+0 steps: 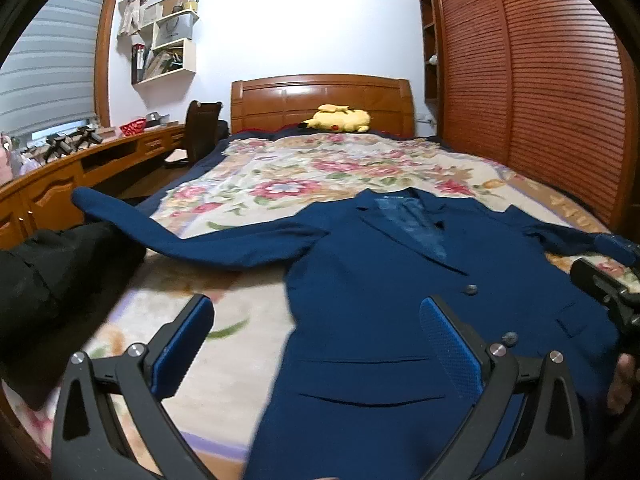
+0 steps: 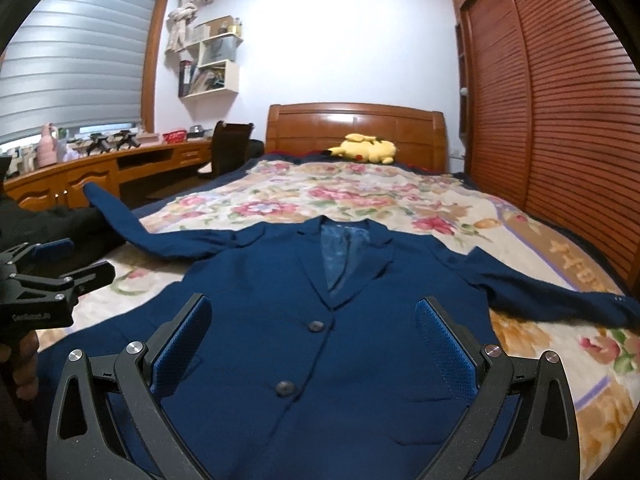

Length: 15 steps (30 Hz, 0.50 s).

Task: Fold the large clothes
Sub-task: 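Move the left tool to the jacket sleeve and close on it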

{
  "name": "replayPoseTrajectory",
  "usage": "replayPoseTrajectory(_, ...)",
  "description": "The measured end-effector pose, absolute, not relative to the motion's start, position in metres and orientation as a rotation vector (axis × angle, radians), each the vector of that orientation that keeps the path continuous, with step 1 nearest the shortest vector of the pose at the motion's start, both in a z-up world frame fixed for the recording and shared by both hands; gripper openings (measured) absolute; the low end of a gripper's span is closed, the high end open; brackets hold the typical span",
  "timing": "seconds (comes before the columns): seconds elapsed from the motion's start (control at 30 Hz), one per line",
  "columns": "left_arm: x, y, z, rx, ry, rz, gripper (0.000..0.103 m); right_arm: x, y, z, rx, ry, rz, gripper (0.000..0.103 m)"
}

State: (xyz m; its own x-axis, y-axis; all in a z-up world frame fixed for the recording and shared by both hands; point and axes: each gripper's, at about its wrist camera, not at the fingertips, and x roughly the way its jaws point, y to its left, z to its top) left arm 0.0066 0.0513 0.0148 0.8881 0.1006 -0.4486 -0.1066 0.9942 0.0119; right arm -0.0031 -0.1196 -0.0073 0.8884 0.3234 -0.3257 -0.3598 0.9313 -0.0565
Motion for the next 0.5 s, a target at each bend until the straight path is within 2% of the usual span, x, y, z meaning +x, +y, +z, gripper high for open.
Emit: replayPoseTrajectory(0.5,0.025,0.111,0.019,0.013,0.527,0.17,0.103,0.03,-0.064,0.015,-0.126,0.34,0.44,0.103)
